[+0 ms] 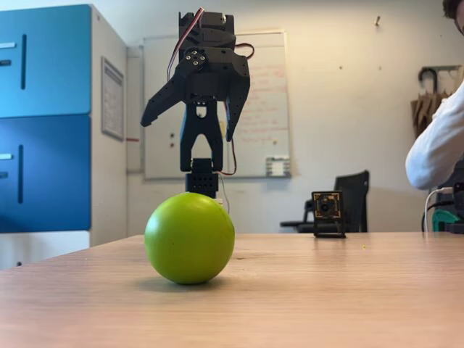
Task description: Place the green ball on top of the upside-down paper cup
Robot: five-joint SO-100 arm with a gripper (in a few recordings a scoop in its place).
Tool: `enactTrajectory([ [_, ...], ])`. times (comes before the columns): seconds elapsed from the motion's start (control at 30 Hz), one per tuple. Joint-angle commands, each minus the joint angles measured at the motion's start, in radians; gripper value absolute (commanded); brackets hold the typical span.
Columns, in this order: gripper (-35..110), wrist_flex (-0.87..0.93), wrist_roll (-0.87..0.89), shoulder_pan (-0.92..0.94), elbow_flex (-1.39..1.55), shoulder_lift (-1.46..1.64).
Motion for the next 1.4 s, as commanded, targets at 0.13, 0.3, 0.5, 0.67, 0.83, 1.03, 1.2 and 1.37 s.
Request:
enactTrajectory([
  [0.13, 58, -0.078, -0.008, 0.0, -0.144, -0.127],
  [0.3, 58, -0.195, -0.011, 0.003, -0.187, -0.225],
  [0.5, 58, -0.287, -0.011, 0.011, -0.21, -0.316],
  [0.67, 57, -0.345, -0.026, 0.028, -0.219, -0.367],
  [0.83, 57, -0.356, -0.058, 0.057, -0.219, -0.379],
  [1.03, 56, -0.382, -0.086, 0.091, -0.222, -0.397],
  [1.2, 48, -0.383, -0.077, 0.097, -0.232, -0.42],
  [1.37, 37, -0.4, -0.077, 0.097, -0.233, -0.436],
])
